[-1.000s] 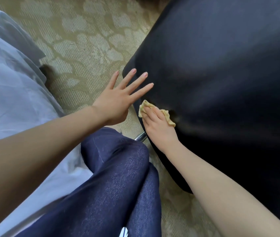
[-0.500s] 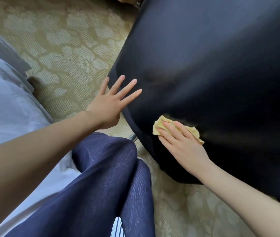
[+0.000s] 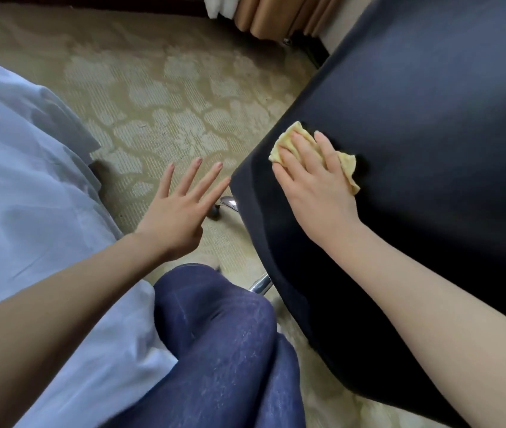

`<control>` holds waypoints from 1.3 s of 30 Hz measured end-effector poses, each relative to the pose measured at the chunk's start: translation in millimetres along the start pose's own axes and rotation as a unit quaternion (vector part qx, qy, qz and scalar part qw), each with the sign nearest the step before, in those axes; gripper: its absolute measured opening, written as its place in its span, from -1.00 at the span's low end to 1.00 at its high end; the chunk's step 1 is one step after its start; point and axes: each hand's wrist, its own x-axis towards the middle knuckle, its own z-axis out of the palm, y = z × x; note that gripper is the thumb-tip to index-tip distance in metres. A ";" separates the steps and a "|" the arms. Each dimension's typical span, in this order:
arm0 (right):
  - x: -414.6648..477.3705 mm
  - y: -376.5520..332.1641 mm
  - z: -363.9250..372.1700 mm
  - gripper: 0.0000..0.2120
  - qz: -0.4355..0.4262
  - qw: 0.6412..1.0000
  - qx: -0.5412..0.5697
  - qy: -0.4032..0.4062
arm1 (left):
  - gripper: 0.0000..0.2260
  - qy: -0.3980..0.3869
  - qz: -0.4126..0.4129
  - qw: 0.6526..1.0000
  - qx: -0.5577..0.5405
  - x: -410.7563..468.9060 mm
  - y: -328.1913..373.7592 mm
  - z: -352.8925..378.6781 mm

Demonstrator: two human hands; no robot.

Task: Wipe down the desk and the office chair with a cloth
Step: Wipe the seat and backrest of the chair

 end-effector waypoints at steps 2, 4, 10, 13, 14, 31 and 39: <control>21.0 -9.0 10.6 -0.60 0.011 1.000 -0.008 -0.012 | -0.21 0.007 -0.020 1.000 0.003 2.0 -5.3 0.6; 53.8 -23.2 24.1 -0.60 0.001 0.998 0.048 -0.048 | -0.24 0.007 -0.052 0.999 0.004 9.7 -20.0 2.9; 101.1 -61.9 47.2 -0.59 -0.041 0.990 0.090 -0.103 | -0.27 0.022 -0.068 0.997 -0.023 27.1 -39.9 7.2; 104.1 -75.5 59.7 -0.55 -0.095 0.988 0.047 -0.112 | -0.28 0.027 -0.062 0.998 -0.018 37.8 -40.5 13.0; 103.3 -79.9 63.8 -0.54 -0.109 0.987 0.035 -0.111 | -0.28 0.027 -0.059 0.998 -0.016 41.3 -40.2 14.5; -37.9 -59.2 43.1 -0.64 -0.184 0.966 0.122 -0.135 | -0.28 -0.066 0.030 0.976 -0.207 76.9 9.4 -10.4; -49.4 -7.5 5.2 -0.63 -0.020 0.991 0.132 -0.023 | -0.14 -0.055 0.137 0.973 -0.176 94.8 16.0 -38.5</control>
